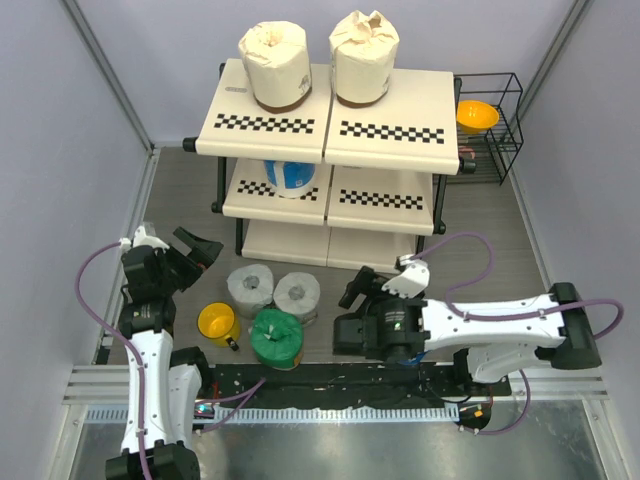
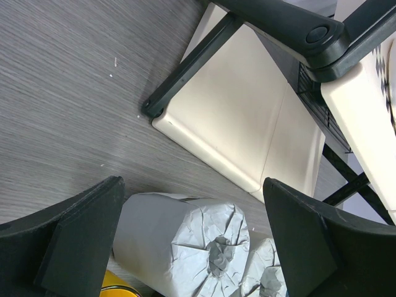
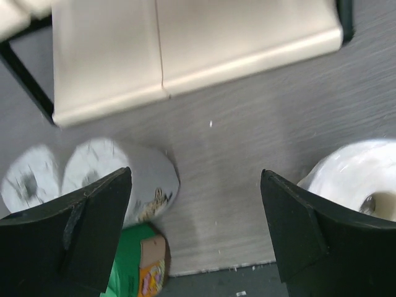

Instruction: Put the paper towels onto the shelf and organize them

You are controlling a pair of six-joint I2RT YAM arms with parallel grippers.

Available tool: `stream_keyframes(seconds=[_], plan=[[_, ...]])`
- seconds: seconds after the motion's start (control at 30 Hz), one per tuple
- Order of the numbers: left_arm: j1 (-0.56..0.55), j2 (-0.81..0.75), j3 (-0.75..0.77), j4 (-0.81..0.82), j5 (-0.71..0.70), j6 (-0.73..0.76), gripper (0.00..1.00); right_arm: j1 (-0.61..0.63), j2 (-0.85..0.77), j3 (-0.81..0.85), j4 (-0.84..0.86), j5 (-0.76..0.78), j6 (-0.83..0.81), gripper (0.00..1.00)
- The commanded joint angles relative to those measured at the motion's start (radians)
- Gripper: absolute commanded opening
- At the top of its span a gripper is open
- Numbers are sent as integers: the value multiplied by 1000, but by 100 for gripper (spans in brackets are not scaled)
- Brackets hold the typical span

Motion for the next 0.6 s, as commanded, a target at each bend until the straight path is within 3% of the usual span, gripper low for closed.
stream_keyframes(seconds=[0.0,0.07,0.13,0.23,0.27,0.3,0.4,0.57], plan=[[6,1,-6,43,29,-6,100,-102,-174,-14,-193,122,-42,92],[6,3,-7,46,32,-7,100,-195,-213,-14,-98,170,-158,94],[8,7,-9,47,35,-9,100,-267,-279,-23,14,174,-404,97],[6,10,-6,46,34,-7,100,-505,-360,-86,405,46,-830,98],[6,12,-6,44,32,-6,100,-575,-368,-115,462,-102,-907,98],[6,12,-4,41,32,-6,100,-725,-368,-118,493,-175,-962,98],[6,13,-3,40,26,-3,100,-876,-318,-97,475,-354,-1053,98],[5,10,-3,40,22,-4,100,-898,-271,-39,315,-375,-1017,98]])
